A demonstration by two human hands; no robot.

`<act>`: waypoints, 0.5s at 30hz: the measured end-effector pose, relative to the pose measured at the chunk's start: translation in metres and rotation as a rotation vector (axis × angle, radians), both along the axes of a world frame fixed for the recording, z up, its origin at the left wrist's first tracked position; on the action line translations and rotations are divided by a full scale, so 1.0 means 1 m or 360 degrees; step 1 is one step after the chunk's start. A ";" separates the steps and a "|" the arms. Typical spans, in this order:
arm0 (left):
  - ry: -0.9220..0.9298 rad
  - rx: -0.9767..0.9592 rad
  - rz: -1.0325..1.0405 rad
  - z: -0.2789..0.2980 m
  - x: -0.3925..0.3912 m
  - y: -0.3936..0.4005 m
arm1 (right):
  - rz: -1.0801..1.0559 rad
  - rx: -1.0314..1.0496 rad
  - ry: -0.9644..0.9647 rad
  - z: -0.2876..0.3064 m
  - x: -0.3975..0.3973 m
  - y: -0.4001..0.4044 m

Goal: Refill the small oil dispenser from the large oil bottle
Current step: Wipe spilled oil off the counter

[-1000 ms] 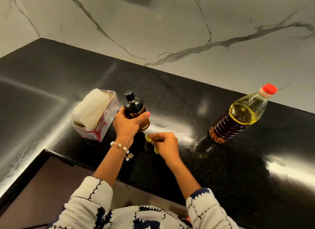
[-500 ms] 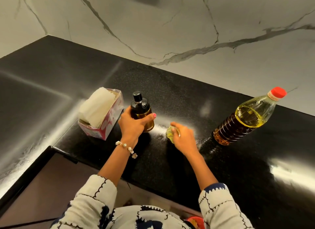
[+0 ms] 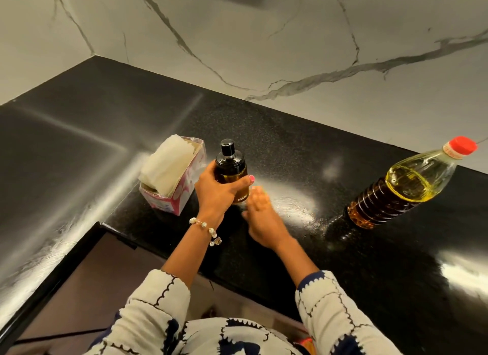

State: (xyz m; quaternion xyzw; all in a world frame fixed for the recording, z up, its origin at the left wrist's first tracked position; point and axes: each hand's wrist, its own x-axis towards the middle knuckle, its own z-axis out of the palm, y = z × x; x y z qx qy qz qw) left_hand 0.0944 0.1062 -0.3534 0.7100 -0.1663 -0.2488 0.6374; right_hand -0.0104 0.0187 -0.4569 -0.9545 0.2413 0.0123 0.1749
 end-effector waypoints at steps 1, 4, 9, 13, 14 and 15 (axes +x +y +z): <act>0.0001 0.0004 0.0000 -0.001 0.000 0.000 | 0.0163 -0.0004 -0.0031 0.003 -0.002 0.013; 0.0005 0.0004 -0.0003 -0.003 0.001 0.001 | 0.0423 -0.0044 -0.0020 0.004 -0.031 0.007; -0.0024 0.0029 -0.0039 -0.001 0.003 0.004 | -0.0262 -0.0060 -0.0020 0.001 -0.072 -0.077; -0.0059 0.0023 -0.0017 0.000 0.002 0.006 | -0.0366 -0.0113 -0.0016 0.002 -0.030 -0.057; -0.0061 0.0021 -0.0014 0.000 0.001 0.006 | -0.0225 -0.0087 -0.0056 0.001 -0.019 -0.039; -0.0066 0.0021 -0.0009 -0.001 -0.001 0.004 | -0.0069 -0.0047 -0.0077 0.002 -0.012 -0.018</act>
